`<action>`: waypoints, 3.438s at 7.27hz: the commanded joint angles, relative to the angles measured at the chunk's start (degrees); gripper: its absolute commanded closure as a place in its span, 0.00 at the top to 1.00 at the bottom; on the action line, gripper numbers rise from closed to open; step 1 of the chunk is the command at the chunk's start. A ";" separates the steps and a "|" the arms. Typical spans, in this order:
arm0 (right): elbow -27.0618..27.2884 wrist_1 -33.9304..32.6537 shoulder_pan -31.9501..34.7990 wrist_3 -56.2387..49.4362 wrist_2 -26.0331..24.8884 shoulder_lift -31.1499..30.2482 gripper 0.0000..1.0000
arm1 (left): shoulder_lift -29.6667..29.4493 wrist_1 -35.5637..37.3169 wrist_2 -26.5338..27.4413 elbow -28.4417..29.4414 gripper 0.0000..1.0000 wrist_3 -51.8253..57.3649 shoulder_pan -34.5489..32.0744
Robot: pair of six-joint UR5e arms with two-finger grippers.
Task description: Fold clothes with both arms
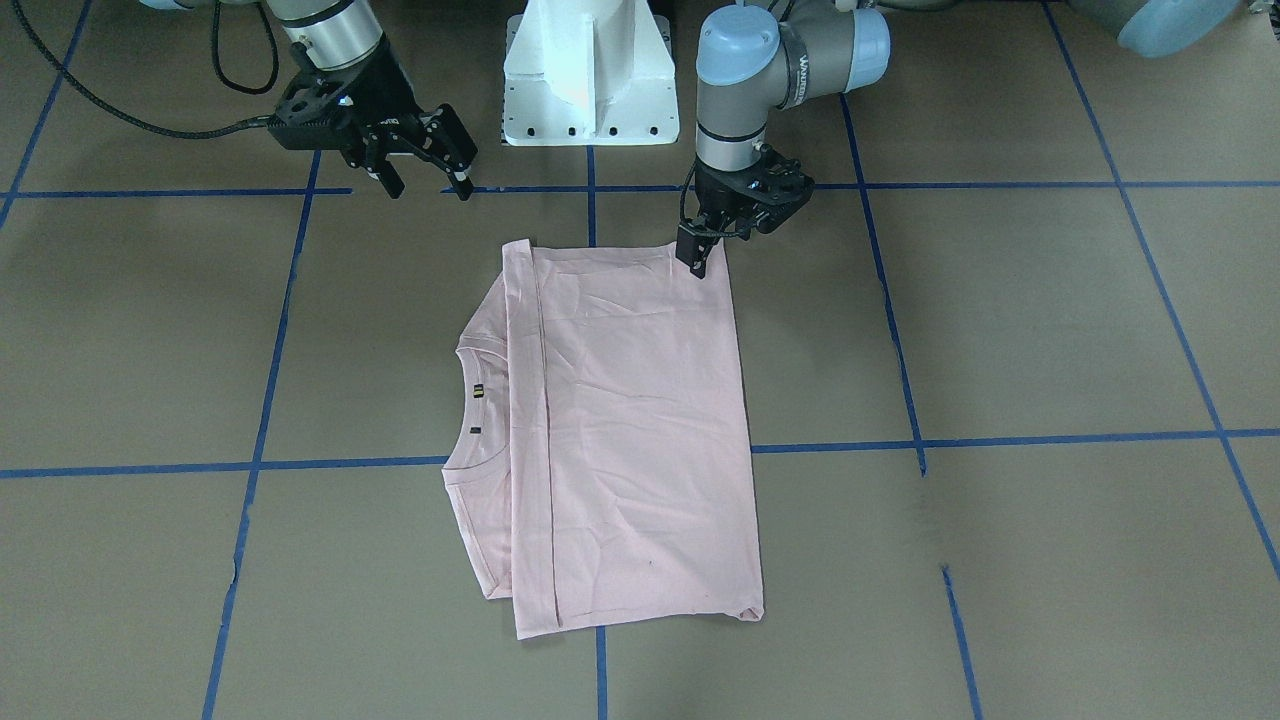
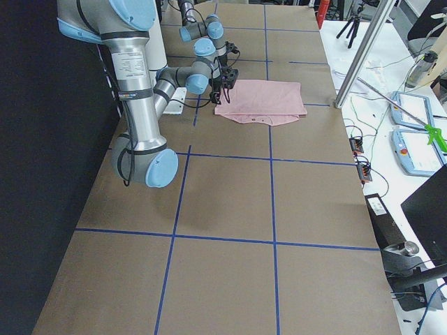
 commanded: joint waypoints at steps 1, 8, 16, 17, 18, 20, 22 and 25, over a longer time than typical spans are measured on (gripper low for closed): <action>-0.01 0.00 0.00 0.00 -0.06 0.09 1.00 | 0.15 0.04 -0.03 0.00 0.99 -1.04 1.32; 0.25 0.00 0.09 0.00 0.02 0.09 1.00 | 0.33 0.04 0.05 0.61 0.84 -1.30 1.94; 0.69 0.09 0.35 0.00 0.02 0.09 1.00 | 0.42 0.83 1.20 -4.39 0.00 -1.22 3.17; 0.60 0.00 0.35 0.00 0.02 -0.09 1.00 | 0.24 1.53 1.11 -4.40 0.00 -1.22 3.35; -0.10 0.00 -0.61 0.52 -0.06 -0.26 1.00 | 0.15 1.53 1.20 -4.40 0.00 -0.87 3.35; -6.21 -0.17 -3.59 6.54 -1.28 3.66 1.00 | 0.07 1.45 1.20 -4.40 0.00 -0.16 3.09; -15.70 -0.18 -4.74 9.05 -2.35 9.64 1.00 | -0.02 1.53 1.20 -5.19 0.00 5.28 2.91; -21.80 0.00 -5.27 10.27 -2.44 12.12 1.00 | 0.07 1.45 1.20 -5.72 0.00 5.90 2.73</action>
